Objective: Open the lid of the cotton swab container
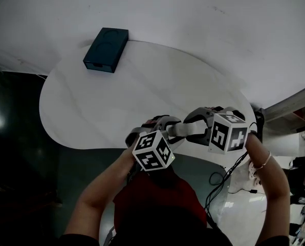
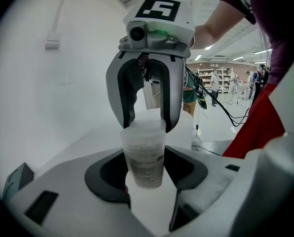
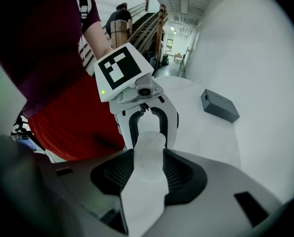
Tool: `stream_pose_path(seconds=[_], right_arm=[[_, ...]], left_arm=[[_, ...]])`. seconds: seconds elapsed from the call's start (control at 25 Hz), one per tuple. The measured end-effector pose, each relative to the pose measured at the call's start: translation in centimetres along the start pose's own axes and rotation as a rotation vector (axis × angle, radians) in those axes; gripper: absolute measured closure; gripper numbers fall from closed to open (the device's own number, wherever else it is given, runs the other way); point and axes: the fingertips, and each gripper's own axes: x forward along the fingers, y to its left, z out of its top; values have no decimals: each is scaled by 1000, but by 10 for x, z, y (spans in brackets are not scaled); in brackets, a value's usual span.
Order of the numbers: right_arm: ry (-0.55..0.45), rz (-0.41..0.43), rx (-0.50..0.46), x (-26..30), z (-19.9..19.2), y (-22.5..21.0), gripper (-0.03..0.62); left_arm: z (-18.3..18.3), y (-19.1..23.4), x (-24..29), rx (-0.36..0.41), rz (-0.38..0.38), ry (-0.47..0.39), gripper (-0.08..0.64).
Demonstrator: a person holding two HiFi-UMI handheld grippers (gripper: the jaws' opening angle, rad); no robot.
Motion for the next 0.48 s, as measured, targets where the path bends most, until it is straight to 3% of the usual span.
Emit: stream_pose_path(seconds=[0.12, 0.24, 0.48], right_arm=[[-6, 21, 0, 0, 1, 0, 399], [-19, 53, 35, 0, 2, 1, 400], [-34, 91, 61, -1, 3, 1, 400]], left_arm=[[-1, 0, -1, 18, 3, 2, 322], [-5, 0, -3, 98, 12, 27, 327], [-5, 0, -5, 71, 0, -6, 327]])
